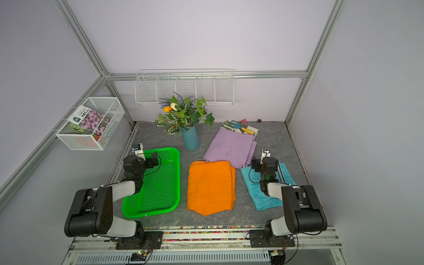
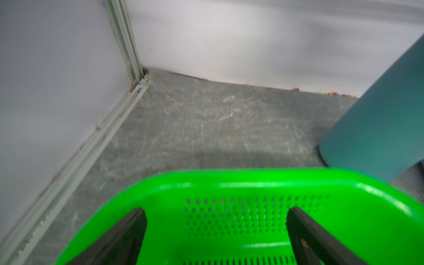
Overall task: Put the folded long pants in the basket
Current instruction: Pick up the long pant at the center of the board.
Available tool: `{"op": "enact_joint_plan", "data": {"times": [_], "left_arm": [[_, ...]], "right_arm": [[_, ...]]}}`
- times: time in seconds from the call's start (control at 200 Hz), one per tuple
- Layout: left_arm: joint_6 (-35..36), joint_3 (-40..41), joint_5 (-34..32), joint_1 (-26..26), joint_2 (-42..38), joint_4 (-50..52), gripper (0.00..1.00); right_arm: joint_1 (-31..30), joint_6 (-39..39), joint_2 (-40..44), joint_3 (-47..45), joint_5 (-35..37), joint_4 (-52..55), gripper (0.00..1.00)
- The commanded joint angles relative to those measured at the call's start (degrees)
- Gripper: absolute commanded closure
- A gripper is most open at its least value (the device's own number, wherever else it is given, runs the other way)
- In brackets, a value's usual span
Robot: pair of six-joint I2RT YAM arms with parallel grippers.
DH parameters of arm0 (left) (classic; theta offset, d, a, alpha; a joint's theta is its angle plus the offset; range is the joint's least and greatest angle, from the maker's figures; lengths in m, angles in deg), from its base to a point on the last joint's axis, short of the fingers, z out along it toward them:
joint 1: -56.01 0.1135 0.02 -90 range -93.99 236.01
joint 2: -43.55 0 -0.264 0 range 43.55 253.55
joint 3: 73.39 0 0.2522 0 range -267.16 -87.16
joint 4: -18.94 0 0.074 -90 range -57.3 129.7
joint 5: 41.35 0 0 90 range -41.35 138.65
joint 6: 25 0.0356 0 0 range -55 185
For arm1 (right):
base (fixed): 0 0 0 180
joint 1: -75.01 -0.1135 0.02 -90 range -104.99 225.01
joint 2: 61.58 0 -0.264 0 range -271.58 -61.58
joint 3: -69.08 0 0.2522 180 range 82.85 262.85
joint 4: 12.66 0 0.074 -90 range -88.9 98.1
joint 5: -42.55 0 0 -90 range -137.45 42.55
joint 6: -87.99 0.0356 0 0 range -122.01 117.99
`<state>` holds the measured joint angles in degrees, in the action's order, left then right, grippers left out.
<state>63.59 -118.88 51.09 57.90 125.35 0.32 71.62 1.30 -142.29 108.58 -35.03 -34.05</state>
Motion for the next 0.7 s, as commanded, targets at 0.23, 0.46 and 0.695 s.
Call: {"op": "enact_joint_plan", "data": {"times": [0.23,0.46,0.695], "left_arm": [[-6.79,-21.39,4.39,-0.19,-6.33,31.64,0.0],[-10.37,-32.63,0.13,-14.18,-7.24,46.51,0.01],[-20.74,-32.06,0.16,-25.2,-7.64,47.47,0.02]], "right_arm": [[-2.04,9.61,4.41,31.08,1.93,57.22,0.13],[-18.18,15.13,1.28,41.58,3.58,83.13,0.11],[-31.71,28.77,1.86,32.49,-5.0,80.82,0.02]]}}
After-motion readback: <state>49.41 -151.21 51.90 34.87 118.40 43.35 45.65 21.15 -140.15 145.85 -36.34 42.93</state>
